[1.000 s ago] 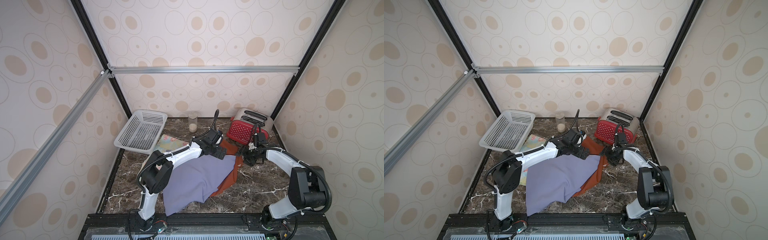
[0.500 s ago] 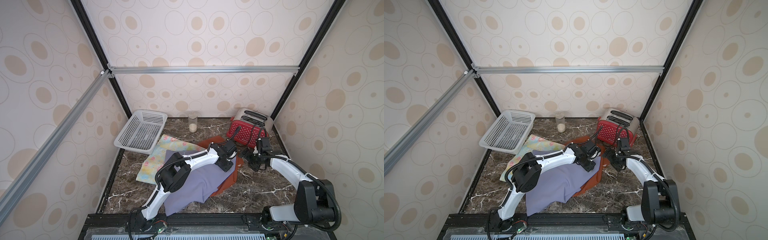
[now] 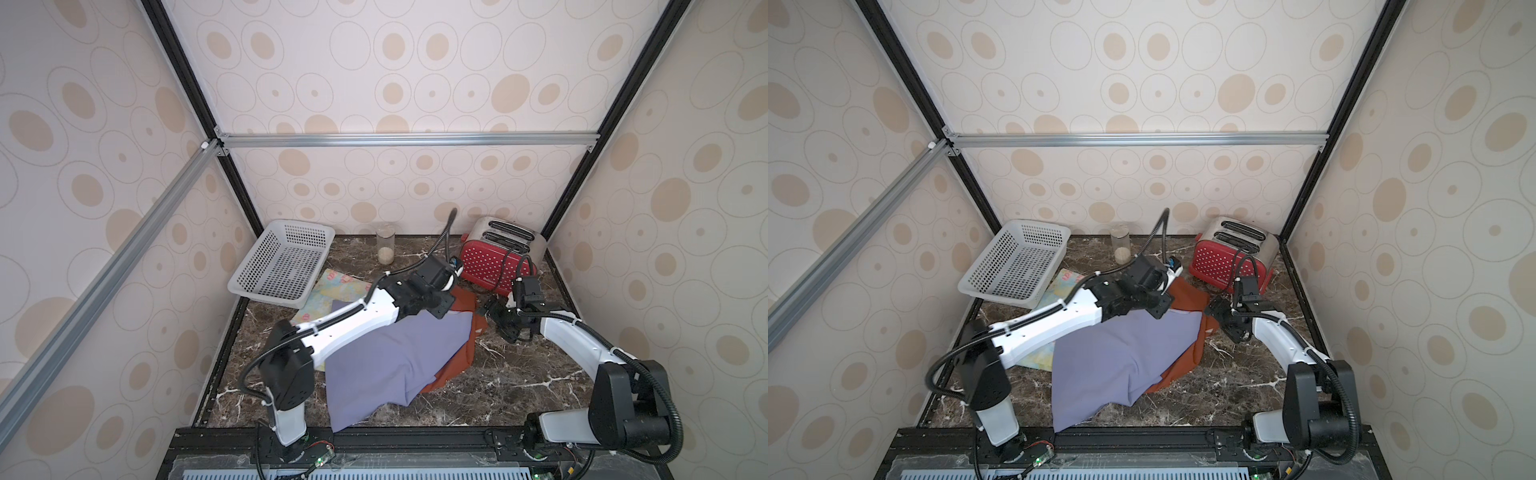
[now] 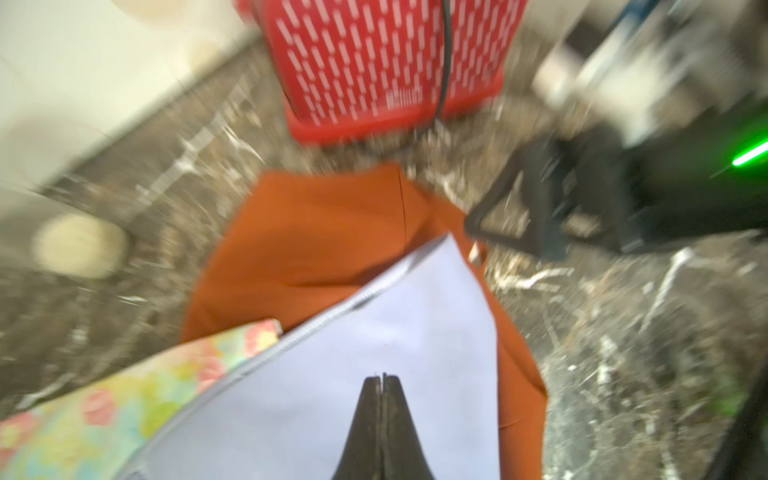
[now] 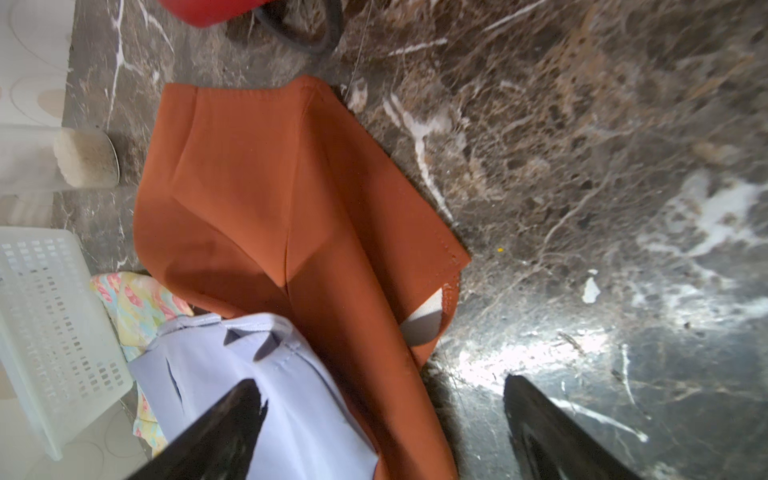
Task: Roll up the skirts
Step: Pick up the skirt from the center of the board.
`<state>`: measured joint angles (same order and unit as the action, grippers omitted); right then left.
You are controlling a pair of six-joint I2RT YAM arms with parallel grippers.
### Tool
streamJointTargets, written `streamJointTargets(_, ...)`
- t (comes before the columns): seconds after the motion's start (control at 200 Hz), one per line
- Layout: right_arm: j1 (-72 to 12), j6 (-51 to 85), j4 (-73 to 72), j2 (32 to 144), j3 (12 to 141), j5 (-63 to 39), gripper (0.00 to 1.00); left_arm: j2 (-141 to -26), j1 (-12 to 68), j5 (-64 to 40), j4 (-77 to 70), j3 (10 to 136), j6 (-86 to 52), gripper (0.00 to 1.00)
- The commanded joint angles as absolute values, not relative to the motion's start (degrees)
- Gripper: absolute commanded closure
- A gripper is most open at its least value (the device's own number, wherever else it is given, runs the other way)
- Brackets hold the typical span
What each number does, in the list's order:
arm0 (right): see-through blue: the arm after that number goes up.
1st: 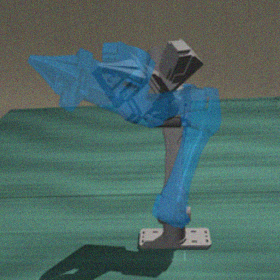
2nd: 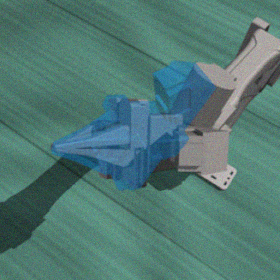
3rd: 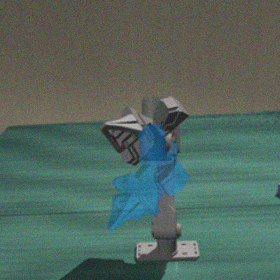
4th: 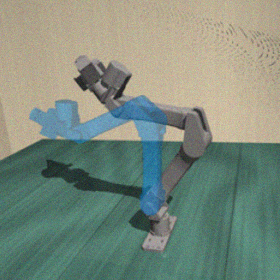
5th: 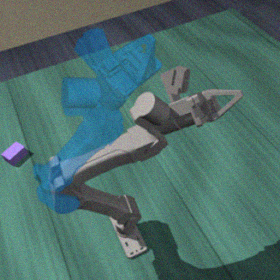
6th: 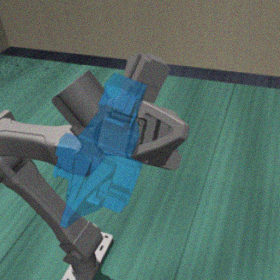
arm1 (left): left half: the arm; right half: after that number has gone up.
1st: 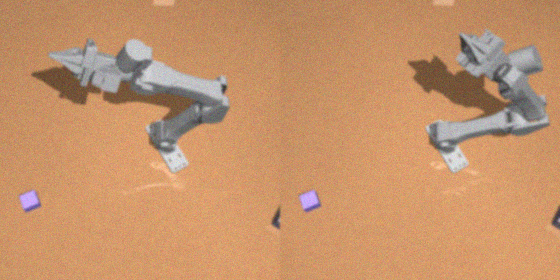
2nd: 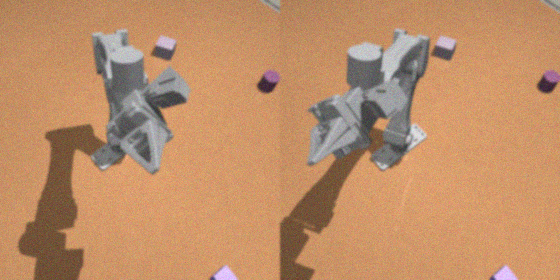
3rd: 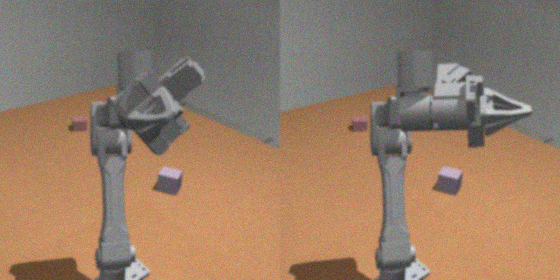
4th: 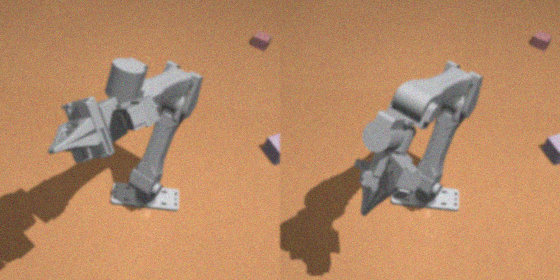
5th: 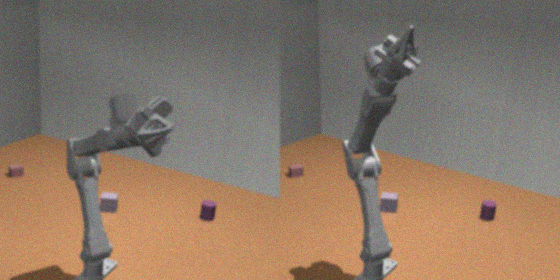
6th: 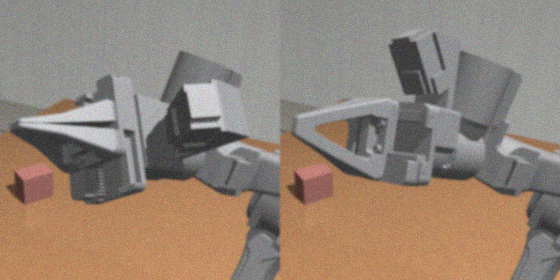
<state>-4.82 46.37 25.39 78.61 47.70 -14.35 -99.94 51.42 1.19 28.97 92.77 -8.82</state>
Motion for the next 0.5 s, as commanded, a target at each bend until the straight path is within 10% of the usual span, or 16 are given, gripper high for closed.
streamJointTargets(0.0,-5.5,45.6,29.1,77.9,49.9,-12.3,0.06,-99.5,50.6,-4.4,29.8,91.5,-7.3,0.51)
streamJointTargets(0.175,-5.0,44.1,32.5,76.8,51.7,-8.7,0.04,-109.0,55.9,-8.8,35.8,94.4,-5.3,0.01)
streamJointTargets(0.496,-0.8,41.7,33.5,72.7,48.8,-10.7,0.03,-123.8,56.6,-1.5,46.7,104.7,-3.6,0.01)
